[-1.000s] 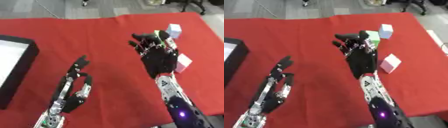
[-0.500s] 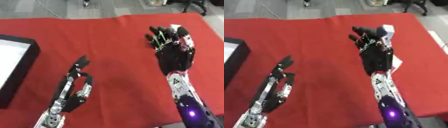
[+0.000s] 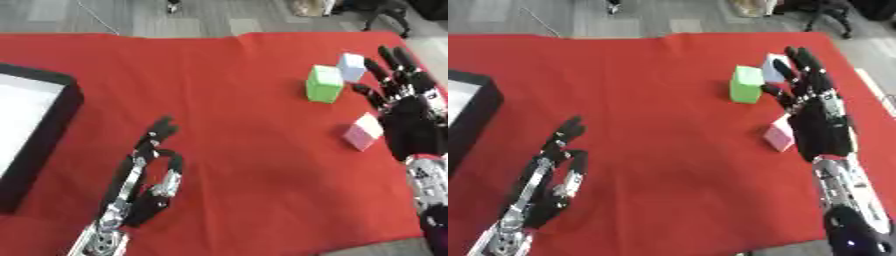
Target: Pick up the objects with one hand, pass them to the other hand, and then place them into the box on the other side of the table.
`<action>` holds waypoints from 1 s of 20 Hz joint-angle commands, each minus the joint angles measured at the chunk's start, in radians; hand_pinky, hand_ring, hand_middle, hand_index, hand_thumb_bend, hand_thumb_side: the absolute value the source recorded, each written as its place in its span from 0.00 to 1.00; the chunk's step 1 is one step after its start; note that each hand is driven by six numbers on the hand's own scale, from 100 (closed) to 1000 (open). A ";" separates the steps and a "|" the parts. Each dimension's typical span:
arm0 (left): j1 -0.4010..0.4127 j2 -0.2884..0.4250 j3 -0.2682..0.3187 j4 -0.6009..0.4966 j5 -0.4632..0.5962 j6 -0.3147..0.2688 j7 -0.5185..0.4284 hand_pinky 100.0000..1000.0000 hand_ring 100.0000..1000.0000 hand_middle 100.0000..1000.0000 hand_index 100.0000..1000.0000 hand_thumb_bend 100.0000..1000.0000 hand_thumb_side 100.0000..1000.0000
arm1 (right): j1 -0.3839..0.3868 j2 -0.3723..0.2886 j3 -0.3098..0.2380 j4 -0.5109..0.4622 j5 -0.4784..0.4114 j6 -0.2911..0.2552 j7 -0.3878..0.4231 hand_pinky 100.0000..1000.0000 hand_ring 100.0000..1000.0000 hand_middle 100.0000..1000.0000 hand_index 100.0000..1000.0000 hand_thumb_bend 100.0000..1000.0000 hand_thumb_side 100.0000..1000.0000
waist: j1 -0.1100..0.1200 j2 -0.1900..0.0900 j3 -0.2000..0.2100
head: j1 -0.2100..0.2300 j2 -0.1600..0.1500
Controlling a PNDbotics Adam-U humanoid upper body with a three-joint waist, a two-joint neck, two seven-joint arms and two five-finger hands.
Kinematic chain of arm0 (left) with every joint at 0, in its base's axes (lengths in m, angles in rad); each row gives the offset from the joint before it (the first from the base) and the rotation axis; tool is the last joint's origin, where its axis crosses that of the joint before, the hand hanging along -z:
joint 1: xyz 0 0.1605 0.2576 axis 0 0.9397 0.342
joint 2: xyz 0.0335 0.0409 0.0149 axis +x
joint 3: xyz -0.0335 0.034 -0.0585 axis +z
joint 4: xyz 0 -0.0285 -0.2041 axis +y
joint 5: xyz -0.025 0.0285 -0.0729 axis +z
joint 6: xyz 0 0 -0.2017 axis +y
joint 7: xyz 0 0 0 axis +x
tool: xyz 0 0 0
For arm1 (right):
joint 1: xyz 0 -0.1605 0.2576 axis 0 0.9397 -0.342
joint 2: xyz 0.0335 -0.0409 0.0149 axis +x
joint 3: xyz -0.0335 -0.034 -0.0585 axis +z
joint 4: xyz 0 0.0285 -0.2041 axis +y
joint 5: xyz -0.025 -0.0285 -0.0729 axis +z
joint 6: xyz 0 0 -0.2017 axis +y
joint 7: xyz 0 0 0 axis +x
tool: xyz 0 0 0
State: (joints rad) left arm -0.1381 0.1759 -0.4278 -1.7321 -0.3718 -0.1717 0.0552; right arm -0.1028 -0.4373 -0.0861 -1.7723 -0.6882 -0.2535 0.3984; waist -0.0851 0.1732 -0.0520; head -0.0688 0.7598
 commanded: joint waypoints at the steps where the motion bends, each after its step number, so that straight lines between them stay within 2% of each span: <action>1: -0.002 0.014 0.006 -0.009 -0.009 -0.003 0.005 0.73 1.00 1.00 0.93 0.00 0.75 | 0.016 -0.107 -0.060 -0.018 0.051 0.043 0.049 0.82 1.00 1.00 1.00 0.00 0.16 | -0.013 -0.023 -0.002 | 0.003 -0.004; 3: 0.001 0.017 0.004 -0.008 -0.011 -0.004 0.003 0.73 1.00 1.00 0.93 0.00 0.75 | 0.031 -0.162 -0.089 0.004 0.085 0.065 0.083 0.84 1.00 1.00 1.00 0.00 0.12 | -0.015 -0.026 -0.001 | 0.001 0.000; 5: 0.003 0.016 0.006 -0.007 -0.012 -0.003 0.005 0.73 1.00 1.00 0.92 0.00 0.75 | 0.036 -0.219 -0.109 0.038 0.120 0.064 0.114 0.85 1.00 1.00 1.00 0.00 0.11 | -0.015 -0.028 0.000 | -0.001 -0.002; 9: 0.003 0.016 0.005 -0.010 -0.014 -0.003 0.004 0.73 1.00 1.00 0.92 0.00 0.75 | 0.011 -0.329 -0.106 0.107 0.188 0.046 0.101 0.86 1.00 1.00 1.00 0.00 0.12 | -0.012 -0.027 0.002 | -0.002 0.006; 12: 0.002 0.013 0.002 -0.009 -0.016 -0.004 0.001 0.73 1.00 1.00 0.92 0.00 0.75 | -0.024 -0.405 -0.074 0.154 0.234 0.056 0.069 0.87 1.00 1.00 1.00 0.00 0.16 | -0.008 -0.027 0.006 | -0.007 0.009; 16: 0.000 0.009 -0.001 -0.012 -0.014 -0.003 -0.002 0.73 1.00 1.00 0.92 0.00 0.75 | -0.084 -0.504 -0.005 0.208 0.295 0.086 0.037 0.88 1.00 1.00 1.00 0.00 0.21 | -0.001 -0.027 0.014 | -0.021 0.010; 20: -0.002 0.003 -0.004 -0.015 -0.013 -0.003 -0.006 0.73 1.00 1.00 0.92 0.00 0.75 | -0.133 -0.608 0.056 0.234 0.360 0.104 0.032 0.89 1.00 1.00 1.00 0.00 0.25 | 0.008 -0.024 0.026 | -0.042 0.010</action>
State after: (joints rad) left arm -0.1315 0.1830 -0.4290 -1.7278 -0.3806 -0.1738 0.0524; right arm -0.2230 -0.9663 -0.0354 -1.5414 -0.3499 -0.1555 0.4343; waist -0.0875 0.1731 -0.0239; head -0.1026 0.7641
